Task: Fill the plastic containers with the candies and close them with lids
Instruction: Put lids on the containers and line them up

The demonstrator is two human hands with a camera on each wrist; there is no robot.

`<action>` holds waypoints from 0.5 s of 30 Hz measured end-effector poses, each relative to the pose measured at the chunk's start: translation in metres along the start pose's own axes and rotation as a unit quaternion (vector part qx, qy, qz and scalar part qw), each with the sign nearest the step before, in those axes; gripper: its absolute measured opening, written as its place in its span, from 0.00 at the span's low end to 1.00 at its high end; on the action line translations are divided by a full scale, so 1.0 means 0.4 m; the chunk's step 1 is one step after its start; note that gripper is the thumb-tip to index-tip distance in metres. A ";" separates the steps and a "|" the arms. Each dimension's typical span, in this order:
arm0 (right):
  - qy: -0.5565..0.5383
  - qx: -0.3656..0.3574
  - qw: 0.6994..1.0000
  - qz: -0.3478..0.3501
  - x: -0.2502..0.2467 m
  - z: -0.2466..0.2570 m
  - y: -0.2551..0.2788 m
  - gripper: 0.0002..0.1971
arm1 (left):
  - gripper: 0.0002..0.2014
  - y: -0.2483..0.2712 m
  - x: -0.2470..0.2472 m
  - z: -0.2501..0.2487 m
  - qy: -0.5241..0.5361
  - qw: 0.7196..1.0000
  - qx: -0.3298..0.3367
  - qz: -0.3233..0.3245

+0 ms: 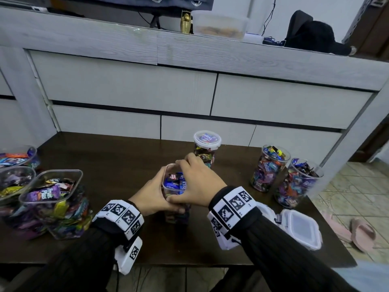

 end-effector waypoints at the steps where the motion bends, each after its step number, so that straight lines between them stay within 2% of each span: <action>1: 0.004 -0.002 1.000 0.003 -0.002 -0.002 0.001 0.49 | 0.53 0.002 -0.002 0.000 -0.005 1.000 0.000 -0.003; 4: -0.028 0.013 1.000 -0.004 -0.030 -0.016 0.012 0.51 | 0.49 0.004 0.002 0.001 0.001 1.000 -0.008 -0.004; 7: -0.064 0.052 0.995 -0.057 -0.095 -0.084 0.040 0.40 | 0.47 0.005 0.009 0.006 0.028 1.000 -0.012 -0.005; 9: -0.033 0.085 0.994 -0.059 -0.133 -0.167 0.074 0.30 | 0.46 0.005 0.010 0.007 0.035 0.999 -0.016 -0.006; 12: 0.037 0.172 0.984 0.023 -0.158 -0.325 0.157 0.21 | 0.46 0.005 0.011 0.007 0.041 0.999 -0.026 0.002; 15: 0.091 0.284 0.945 0.132 -0.149 -0.470 0.271 0.22 | 0.47 0.006 0.013 0.006 0.044 0.998 -0.033 0.005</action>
Point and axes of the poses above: each hand's wrist, its own y-axis away from the middle knuckle, its own x-axis out of the palm, z = x × y, the point moved 6 cm from there along -y, towards the middle knuckle, and after that the axes turned 8 degrees about -z, right-handed, at the moved point
